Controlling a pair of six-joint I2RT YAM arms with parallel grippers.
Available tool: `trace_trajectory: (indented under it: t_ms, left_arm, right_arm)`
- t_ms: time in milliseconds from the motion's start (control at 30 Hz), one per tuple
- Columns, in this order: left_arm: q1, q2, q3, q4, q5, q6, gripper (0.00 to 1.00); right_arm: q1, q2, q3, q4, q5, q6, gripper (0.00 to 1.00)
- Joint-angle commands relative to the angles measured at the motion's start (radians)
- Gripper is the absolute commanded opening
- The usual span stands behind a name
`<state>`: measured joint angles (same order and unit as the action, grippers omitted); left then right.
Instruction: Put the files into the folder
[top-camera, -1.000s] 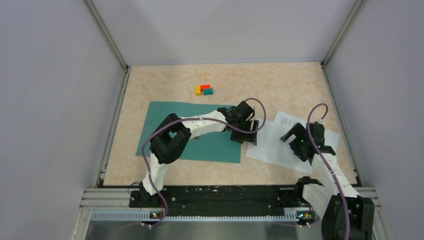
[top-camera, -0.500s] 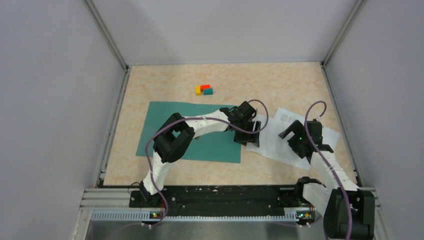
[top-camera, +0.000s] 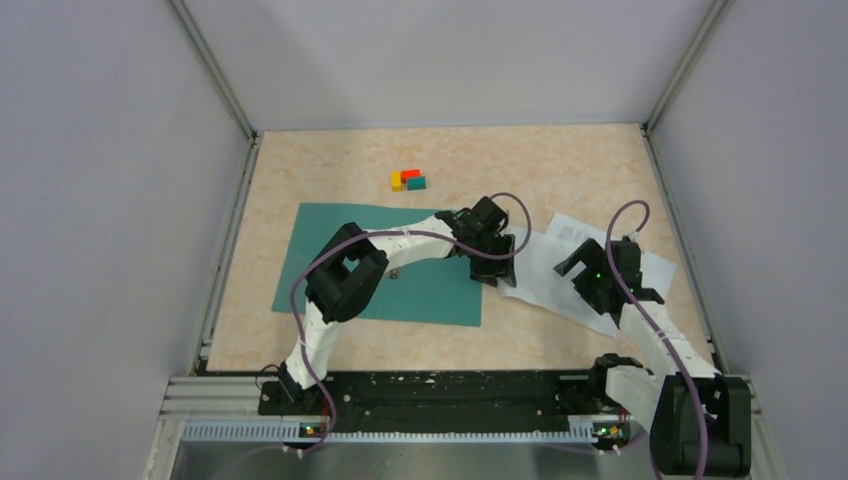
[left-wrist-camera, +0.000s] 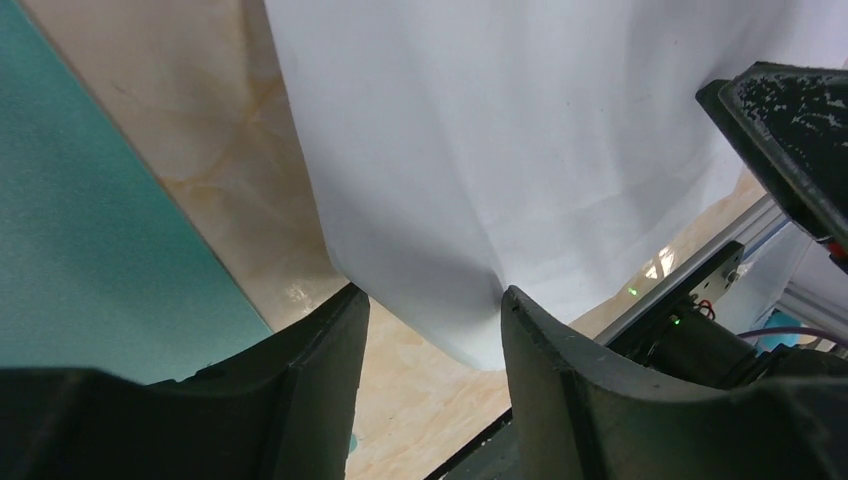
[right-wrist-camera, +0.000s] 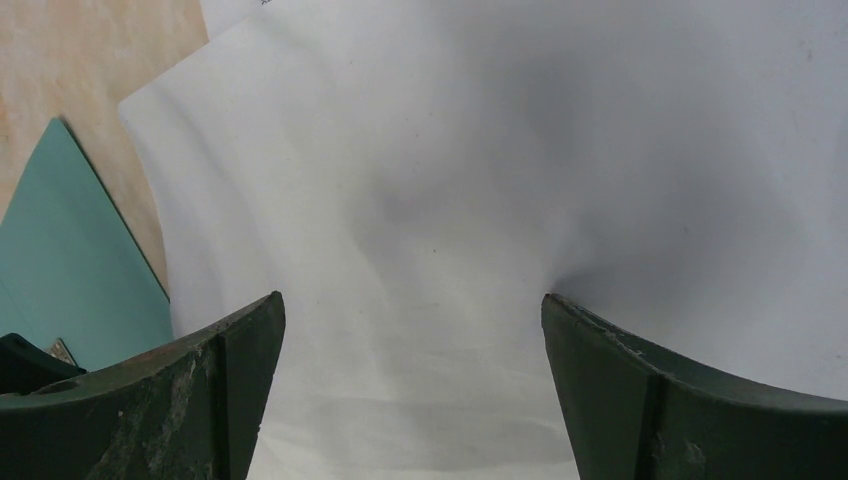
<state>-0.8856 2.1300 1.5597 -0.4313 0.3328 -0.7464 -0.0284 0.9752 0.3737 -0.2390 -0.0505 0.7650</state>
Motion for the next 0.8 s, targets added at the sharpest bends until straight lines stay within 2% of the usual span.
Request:
trace_trajectory:
  t_ms: [0,333,533,667,767]
  left_arm:
    - [0.008,-0.013,0.044,0.033,0.003,-0.016,0.55]
    - [0.008,0.018,0.104,-0.027,-0.069,0.025,0.32]
    - [0.007,0.006,0.158,-0.100,-0.130,0.092,0.01]
    - [0.008,-0.031,0.197,-0.150,-0.172,0.187,0.00]
    - [0.008,-0.086,0.223,-0.210,-0.220,0.286,0.00]
  right_arm:
    - [0.012,0.014,-0.036,-0.051,-0.014,0.014,0.99]
    - [0.012,-0.032,-0.014,-0.093,-0.016,0.002,0.99]
    - [0.019,-0.073,0.050,-0.155,0.008,-0.042,0.98]
    - [0.022,-0.106,0.165,-0.192,0.009,-0.101,0.98]
    - [0.051,-0.088,0.264,-0.176,-0.063,-0.167,0.99]
